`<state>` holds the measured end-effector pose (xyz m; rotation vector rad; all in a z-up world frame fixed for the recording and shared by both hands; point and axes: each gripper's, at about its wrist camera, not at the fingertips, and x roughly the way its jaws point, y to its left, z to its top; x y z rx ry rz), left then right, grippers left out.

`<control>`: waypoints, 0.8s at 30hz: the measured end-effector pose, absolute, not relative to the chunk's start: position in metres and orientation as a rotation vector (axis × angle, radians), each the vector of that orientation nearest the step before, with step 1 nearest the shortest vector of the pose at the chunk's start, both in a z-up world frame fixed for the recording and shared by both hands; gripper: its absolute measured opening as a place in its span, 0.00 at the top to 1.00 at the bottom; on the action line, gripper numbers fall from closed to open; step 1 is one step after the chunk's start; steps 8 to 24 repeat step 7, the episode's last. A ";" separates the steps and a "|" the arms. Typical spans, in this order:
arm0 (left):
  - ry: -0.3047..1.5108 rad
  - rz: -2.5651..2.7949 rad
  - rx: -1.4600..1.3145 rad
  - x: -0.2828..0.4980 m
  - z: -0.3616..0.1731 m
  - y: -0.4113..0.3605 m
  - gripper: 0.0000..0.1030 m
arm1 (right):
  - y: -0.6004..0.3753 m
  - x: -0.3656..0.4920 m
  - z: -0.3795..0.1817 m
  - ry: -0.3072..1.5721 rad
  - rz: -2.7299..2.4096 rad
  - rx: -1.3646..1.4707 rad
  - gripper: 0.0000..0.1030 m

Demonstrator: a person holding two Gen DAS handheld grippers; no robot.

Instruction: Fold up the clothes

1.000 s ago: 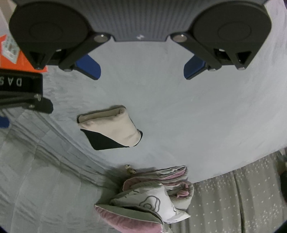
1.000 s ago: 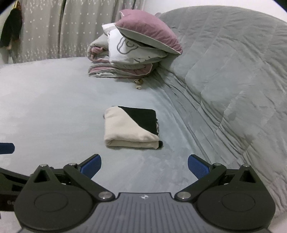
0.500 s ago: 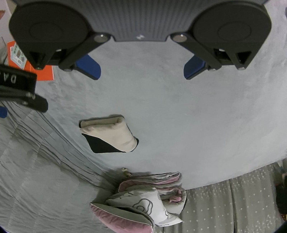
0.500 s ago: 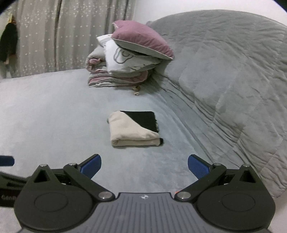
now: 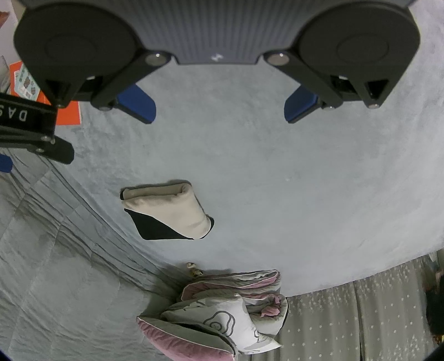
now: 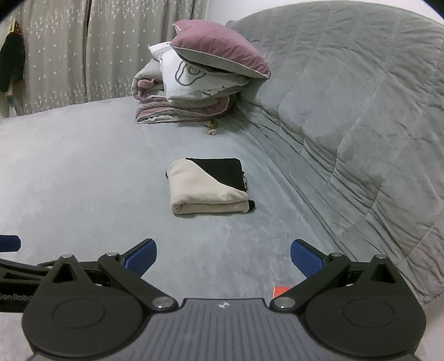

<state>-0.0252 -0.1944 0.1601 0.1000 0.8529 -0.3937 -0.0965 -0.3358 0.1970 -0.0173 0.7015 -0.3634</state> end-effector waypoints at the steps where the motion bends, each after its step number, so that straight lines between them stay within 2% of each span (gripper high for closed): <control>1: 0.852 -0.394 0.099 -0.025 0.160 -0.194 0.00 | -0.336 -0.096 0.197 0.703 -0.362 -0.017 0.00; 24: 0.841 -0.382 0.109 -0.025 0.158 -0.194 0.00 | -0.336 -0.093 0.195 0.710 -0.355 -0.015 0.00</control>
